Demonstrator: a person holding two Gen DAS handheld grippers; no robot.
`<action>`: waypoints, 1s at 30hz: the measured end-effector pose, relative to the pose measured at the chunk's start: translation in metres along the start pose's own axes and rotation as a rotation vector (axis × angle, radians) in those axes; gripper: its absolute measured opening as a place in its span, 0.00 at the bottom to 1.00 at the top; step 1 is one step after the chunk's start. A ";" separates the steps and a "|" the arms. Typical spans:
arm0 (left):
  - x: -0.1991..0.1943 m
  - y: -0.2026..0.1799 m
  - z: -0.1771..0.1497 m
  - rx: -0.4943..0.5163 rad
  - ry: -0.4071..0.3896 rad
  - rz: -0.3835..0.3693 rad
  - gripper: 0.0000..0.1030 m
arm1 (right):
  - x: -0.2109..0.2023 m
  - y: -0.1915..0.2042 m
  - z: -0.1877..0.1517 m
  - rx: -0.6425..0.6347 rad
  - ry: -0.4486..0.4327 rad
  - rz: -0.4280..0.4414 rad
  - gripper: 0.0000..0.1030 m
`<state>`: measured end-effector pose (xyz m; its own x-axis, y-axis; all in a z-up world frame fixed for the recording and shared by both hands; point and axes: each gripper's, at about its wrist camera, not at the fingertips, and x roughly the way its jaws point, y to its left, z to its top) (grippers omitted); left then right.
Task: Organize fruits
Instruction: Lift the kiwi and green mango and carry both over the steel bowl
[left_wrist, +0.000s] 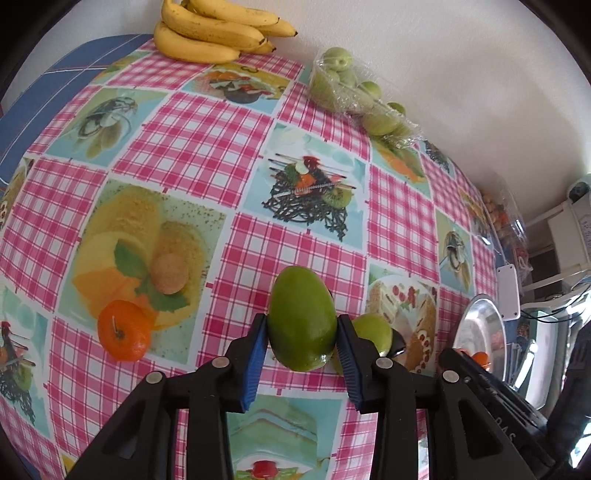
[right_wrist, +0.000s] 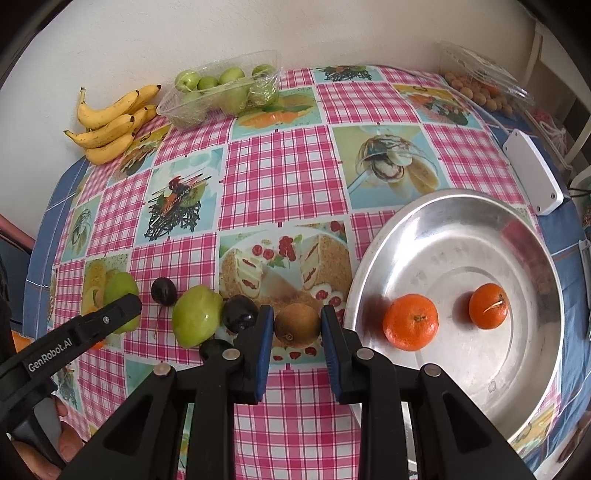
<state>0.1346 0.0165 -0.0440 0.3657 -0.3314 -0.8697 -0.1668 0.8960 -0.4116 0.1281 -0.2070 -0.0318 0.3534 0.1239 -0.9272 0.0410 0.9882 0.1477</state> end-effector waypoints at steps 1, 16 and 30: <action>-0.002 -0.002 0.000 0.003 -0.002 -0.003 0.38 | -0.001 -0.001 0.000 0.005 0.001 0.009 0.26; -0.017 -0.070 -0.032 0.161 0.014 -0.021 0.38 | -0.026 -0.030 -0.013 0.069 0.010 -0.005 0.26; -0.006 -0.152 -0.087 0.387 0.058 -0.058 0.38 | -0.038 -0.117 -0.037 0.270 0.038 -0.122 0.27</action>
<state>0.0779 -0.1437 0.0005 0.3105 -0.3907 -0.8666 0.2139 0.9170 -0.3368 0.0755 -0.3244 -0.0261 0.2957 0.0141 -0.9552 0.3303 0.9367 0.1161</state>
